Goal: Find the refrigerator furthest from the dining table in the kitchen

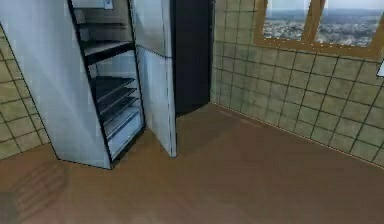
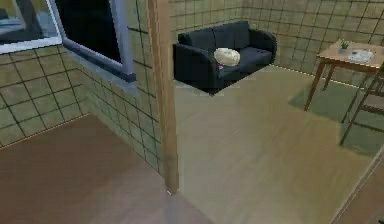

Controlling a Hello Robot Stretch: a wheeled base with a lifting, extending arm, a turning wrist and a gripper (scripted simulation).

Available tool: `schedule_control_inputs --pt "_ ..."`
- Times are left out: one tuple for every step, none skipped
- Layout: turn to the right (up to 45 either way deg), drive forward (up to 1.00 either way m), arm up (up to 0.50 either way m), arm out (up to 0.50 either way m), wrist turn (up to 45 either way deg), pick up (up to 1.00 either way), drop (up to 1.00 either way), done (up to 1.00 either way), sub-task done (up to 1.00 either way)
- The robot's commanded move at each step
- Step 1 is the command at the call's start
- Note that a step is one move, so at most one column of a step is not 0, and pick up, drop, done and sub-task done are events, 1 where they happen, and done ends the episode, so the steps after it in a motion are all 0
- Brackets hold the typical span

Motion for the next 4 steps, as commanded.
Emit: schedule_control_inputs --pt "45.0 0.00 0.00 0.00 0.0 0.00 0.00 0.00 0.00" --pt "45.0 0.00 0.00 0.00 0.0 0.00 0.00 0.00 0.00" --pt "42.0 0.00 0.00 0.00 0.0 0.00 0.00 0.00 0.00" --pt "0.0 0.15 0.00 0.00 0.0 0.00 0.00 0.00 0.00"
